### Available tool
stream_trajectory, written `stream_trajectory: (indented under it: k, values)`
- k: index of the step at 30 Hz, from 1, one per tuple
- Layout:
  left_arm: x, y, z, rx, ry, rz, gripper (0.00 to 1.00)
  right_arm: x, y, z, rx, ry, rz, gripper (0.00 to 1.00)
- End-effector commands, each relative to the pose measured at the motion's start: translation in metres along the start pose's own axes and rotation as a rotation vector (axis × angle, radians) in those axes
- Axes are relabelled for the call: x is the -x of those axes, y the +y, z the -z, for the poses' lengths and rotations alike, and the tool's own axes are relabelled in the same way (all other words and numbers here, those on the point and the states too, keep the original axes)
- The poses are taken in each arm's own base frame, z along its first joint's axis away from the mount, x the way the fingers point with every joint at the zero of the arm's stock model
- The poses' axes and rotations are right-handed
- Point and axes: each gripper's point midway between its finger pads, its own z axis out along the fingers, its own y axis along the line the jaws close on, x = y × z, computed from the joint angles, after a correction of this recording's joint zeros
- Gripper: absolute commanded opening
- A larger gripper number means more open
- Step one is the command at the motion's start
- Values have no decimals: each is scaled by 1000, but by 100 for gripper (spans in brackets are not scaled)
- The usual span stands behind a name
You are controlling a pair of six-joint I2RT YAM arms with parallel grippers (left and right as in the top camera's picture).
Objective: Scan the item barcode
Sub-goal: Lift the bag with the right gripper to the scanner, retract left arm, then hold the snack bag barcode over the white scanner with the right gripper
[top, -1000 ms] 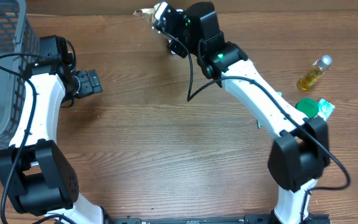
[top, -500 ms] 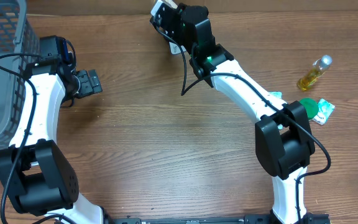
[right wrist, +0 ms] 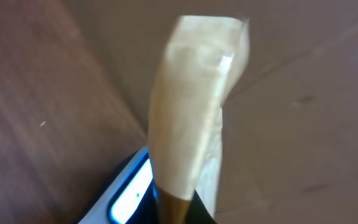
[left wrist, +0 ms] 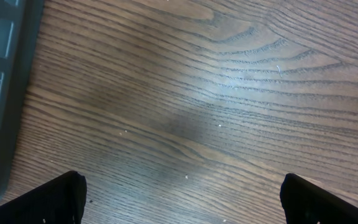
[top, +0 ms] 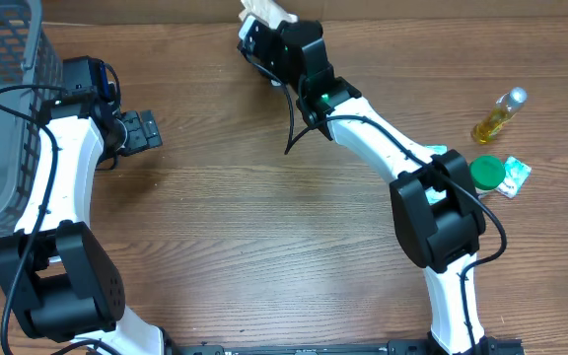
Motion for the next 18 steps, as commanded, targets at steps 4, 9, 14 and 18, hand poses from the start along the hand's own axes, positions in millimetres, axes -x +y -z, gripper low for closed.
stream_trajectory:
  k: [4, 9, 14, 18]
  values:
    - [4, 0, 2, 6, -12, 17, 100, 9, 13, 0, 97, -58, -6, 4]
    - [4, 0, 2, 6, -12, 17, 100, 13, 24, 2, 157, -88, -13, 4]
    - [4, 0, 2, 6, -12, 17, 100, 22, 30, 4, 202, -127, -121, 4]
    - [4, 0, 2, 6, -12, 17, 100, 25, 32, 6, 256, -149, -248, 4]
